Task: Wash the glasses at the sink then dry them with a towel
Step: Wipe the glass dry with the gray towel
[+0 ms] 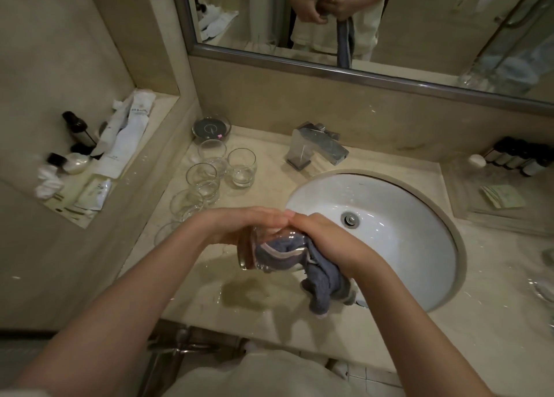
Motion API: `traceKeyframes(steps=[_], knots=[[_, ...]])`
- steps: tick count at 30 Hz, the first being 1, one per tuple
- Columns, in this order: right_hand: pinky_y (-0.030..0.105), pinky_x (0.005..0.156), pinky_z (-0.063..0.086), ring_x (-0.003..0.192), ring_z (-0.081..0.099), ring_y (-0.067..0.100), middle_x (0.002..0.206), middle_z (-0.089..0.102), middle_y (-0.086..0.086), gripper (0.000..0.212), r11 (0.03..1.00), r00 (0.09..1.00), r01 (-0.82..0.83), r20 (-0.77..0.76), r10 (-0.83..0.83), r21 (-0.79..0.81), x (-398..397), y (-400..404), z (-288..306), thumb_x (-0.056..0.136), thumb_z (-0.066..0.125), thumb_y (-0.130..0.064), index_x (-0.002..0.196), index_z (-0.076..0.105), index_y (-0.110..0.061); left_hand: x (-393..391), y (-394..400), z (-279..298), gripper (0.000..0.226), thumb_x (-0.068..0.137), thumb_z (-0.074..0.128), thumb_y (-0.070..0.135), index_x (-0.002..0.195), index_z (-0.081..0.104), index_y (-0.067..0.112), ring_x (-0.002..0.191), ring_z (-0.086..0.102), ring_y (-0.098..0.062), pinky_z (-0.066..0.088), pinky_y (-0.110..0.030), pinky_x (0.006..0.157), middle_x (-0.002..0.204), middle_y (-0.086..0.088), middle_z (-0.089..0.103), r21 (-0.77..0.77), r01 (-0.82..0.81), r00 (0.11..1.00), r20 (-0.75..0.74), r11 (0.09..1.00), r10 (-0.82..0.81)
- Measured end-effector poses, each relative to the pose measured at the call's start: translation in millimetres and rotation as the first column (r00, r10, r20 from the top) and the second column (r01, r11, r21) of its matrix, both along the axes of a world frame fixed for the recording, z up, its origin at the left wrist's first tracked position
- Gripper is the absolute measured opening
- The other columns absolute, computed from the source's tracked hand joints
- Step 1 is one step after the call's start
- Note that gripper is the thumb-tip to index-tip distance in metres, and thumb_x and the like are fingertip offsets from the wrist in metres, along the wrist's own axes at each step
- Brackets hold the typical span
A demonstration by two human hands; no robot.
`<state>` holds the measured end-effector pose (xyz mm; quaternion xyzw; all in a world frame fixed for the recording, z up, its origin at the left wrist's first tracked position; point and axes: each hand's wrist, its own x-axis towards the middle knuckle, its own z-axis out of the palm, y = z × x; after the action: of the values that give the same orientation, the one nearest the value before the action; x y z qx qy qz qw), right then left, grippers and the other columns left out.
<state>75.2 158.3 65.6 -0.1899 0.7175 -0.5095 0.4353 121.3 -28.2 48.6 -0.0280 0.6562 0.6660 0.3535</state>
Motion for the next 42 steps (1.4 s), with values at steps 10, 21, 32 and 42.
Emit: traceKeyframes(steps=[10, 21, 32, 42], knots=[[0.034, 0.088, 0.051, 0.093, 0.069, 0.029, 0.098, 0.073, 0.018, 0.039, 0.905, 0.905, 0.416, 0.142, -0.402, -0.09, 0.1, -1.8, -28.8, 0.099, 0.047, -0.033, 0.101, 0.075, -0.006, 13.7, -29.7, -20.4, 0.065, 0.054, 0.08, 0.041, 0.113, 0.059, 0.021, 0.089, 0.071, -0.02, 0.05, -0.035, 0.086, 0.1, -0.006, 0.075, -0.176, -0.199, 0.978, -0.105, 0.964, 0.183], [0.029, 0.068, 0.048, 0.073, 0.065, 0.022, 0.079, 0.072, 0.009, 0.033, 0.762, 0.733, 0.647, 0.242, -0.635, 0.04, 16.2, -13.3, -52.2, 0.097, 0.047, -0.031, 0.092, 0.075, -0.014, 10.9, -51.5, -48.8, 0.085, 0.031, 0.082, 0.053, 0.11, 0.06, 0.03, 0.098, 0.064, -0.007, 0.053, -0.031, 0.088, 0.105, 0.008, 0.064, -0.438, -0.538, 0.841, -0.342, 0.72, 0.419], [0.022, 0.059, 0.05, 0.074, 0.062, 0.025, 0.082, 0.067, 0.014, 0.032, 0.691, 0.649, 0.719, 0.289, -0.704, 0.067, 16.2, -20.7, -57.2, 0.094, 0.051, -0.031, 0.094, 0.074, -0.008, -18.4, -64.5, -79.5, 0.083, 0.054, 0.091, 0.017, 0.127, 0.053, 0.013, 0.108, 0.055, -0.016, 0.042, -0.024, 0.081, 0.126, -0.002, 0.051, -0.634, -0.544, 0.823, -0.529, 0.55, 0.205], [0.035, 0.082, 0.048, 0.087, 0.062, 0.029, 0.091, 0.066, 0.02, 0.034, 0.697, 0.67, 0.717, 0.283, -0.687, -0.003, 12.0, -19.3, -63.0, 0.097, 0.052, -0.029, 0.094, 0.071, -0.002, -38.9, -73.3, -79.0, 0.085, 0.057, 0.089, 0.04, 0.131, 0.055, 0.016, 0.121, 0.047, -0.024, 0.034, -0.036, 0.099, 0.126, -0.004, 0.057, -0.816, -0.461, 0.863, -0.504, 0.35, -0.037]])
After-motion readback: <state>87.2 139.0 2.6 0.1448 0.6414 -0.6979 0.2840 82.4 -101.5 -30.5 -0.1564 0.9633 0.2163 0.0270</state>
